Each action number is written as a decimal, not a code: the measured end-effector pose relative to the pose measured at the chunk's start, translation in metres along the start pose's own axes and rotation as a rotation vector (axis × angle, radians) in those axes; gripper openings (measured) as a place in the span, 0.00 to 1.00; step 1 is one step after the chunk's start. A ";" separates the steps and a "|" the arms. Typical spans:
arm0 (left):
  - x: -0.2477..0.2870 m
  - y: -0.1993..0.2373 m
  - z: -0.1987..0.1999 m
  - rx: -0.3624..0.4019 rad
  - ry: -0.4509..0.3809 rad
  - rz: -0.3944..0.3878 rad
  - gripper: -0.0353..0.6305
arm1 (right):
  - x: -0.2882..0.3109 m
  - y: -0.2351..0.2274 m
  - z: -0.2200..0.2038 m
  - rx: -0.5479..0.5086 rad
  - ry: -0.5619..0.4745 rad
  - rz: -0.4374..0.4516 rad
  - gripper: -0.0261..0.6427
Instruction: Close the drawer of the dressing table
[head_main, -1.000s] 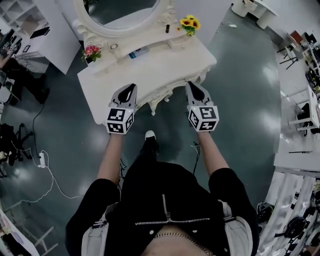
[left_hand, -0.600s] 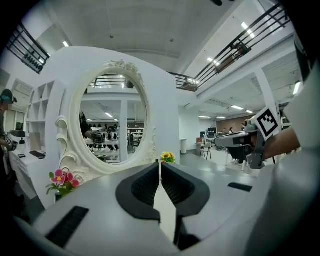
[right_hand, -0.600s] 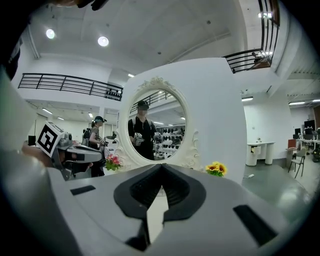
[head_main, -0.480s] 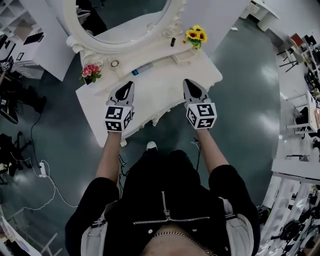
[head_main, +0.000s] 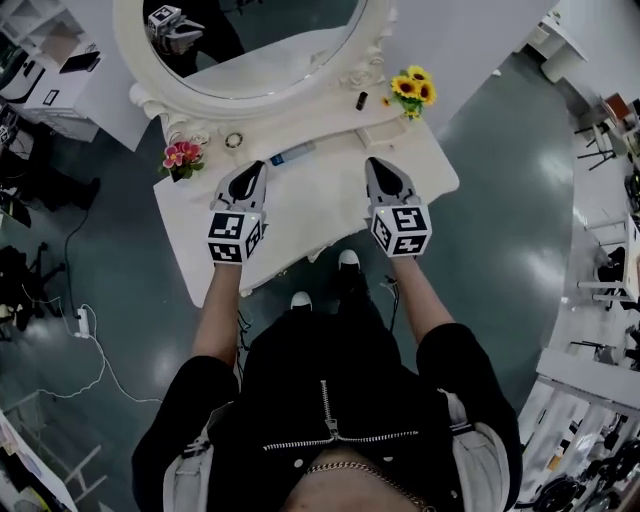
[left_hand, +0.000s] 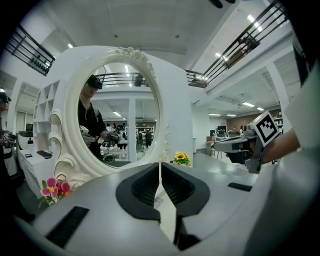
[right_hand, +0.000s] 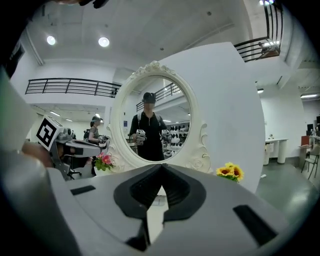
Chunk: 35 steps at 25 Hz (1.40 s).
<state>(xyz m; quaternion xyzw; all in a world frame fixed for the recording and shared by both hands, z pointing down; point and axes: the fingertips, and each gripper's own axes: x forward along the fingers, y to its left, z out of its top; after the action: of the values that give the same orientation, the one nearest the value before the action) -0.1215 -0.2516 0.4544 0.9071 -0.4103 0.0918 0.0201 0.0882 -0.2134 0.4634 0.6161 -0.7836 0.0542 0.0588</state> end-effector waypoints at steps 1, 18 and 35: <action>0.005 0.003 0.001 0.000 0.001 0.019 0.10 | 0.008 -0.004 0.000 -0.002 0.001 0.019 0.05; 0.078 0.024 0.010 -0.054 0.033 0.299 0.10 | 0.115 -0.095 0.008 -0.080 -0.001 0.242 0.07; 0.089 0.021 -0.009 -0.102 0.083 0.355 0.10 | 0.129 -0.159 -0.057 -0.054 0.136 0.207 0.23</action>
<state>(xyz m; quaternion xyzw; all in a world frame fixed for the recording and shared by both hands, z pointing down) -0.0811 -0.3303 0.4789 0.8137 -0.5670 0.1101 0.0664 0.2142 -0.3650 0.5422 0.5248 -0.8385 0.0806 0.1226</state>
